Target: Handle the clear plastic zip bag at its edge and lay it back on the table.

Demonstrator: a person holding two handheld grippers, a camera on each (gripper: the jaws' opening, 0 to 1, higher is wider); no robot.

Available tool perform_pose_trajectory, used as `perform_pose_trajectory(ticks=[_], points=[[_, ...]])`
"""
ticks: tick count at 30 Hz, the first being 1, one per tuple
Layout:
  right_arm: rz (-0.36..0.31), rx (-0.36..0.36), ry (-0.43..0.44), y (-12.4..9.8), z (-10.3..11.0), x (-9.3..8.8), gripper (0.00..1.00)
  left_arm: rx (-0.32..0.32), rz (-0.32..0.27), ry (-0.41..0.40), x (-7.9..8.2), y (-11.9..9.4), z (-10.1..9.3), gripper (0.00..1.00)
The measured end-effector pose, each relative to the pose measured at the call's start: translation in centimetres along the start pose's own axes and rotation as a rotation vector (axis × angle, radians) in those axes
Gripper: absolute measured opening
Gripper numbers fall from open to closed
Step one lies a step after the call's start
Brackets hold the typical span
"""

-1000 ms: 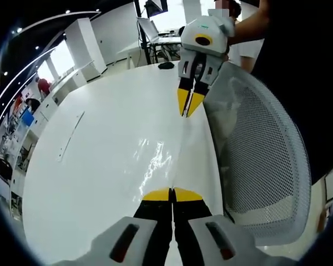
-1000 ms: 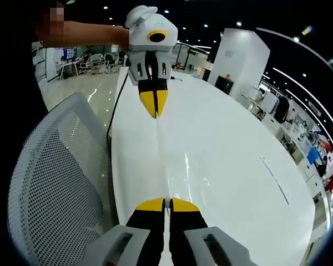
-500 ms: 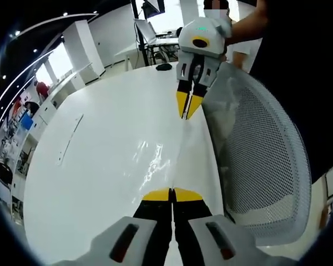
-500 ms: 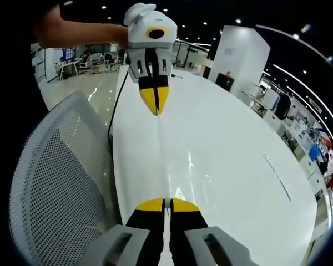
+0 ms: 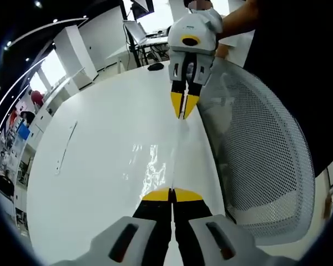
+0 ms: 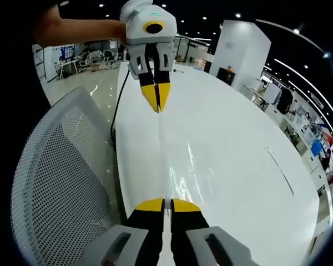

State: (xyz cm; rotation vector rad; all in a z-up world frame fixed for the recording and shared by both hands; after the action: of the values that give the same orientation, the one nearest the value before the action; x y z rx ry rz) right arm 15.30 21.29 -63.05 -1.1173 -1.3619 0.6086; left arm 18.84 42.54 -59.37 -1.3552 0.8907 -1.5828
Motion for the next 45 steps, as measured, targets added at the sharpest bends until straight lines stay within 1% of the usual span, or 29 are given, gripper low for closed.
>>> perform_pose_trajectory(ticks=[5, 6, 7, 9, 13, 26, 35, 45], points=[[-0.012, 0.018, 0.012, -0.1, 0.1, -0.2, 0.0, -0.002, -0.005, 0.028, 0.2, 0.0, -0.1, 0.0], [-0.024, 0.025, 0.016, -0.2, 0.2, -0.1, 0.01, -0.003, -0.009, 0.03, 0.3, 0.0, -0.1, 0.0], [-0.036, 0.035, 0.027, -0.3, 0.2, 0.0, 0.04, -0.013, -0.028, 0.031, 0.7, 0.0, -0.3, 0.0], [-0.048, 0.044, 0.039, -0.5, 0.2, 0.3, 0.07, -0.009, -0.035, 0.039, 1.0, 0.0, -0.3, 0.0], [-0.059, 0.054, 0.029, -0.9, 0.2, 0.6, 0.08, -0.014, -0.033, 0.051, 1.3, 0.1, -0.4, 0.0], [-0.091, 0.053, 0.021, -2.5, -0.8, 1.4, 0.08, -0.011, -0.029, 0.063, 1.5, 0.2, -0.3, 0.0], [-0.08, 0.051, 0.007, -2.4, -1.5, 1.4, 0.08, -0.01, -0.03, 0.067, 1.8, 0.0, -0.3, 0.0], [-0.07, 0.066, 0.0, -1.5, -1.4, 1.6, 0.08, -0.005, -0.033, 0.064, 2.0, -0.1, -0.3, 0.0]])
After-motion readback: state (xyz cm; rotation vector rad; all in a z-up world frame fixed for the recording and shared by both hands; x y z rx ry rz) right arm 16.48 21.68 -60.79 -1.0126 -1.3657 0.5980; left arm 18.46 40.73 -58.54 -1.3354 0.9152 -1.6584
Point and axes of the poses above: the point that each gripper's makers call its tool centre point, and the gripper's own axes: y roughly forward along the fingers, z roughly to its left, x roughly out of its top, the point moved 8 cm from there along -y, roughly backward along the fingers, and after that the axes turned 15 degrees about z, right-handed, at the moved point
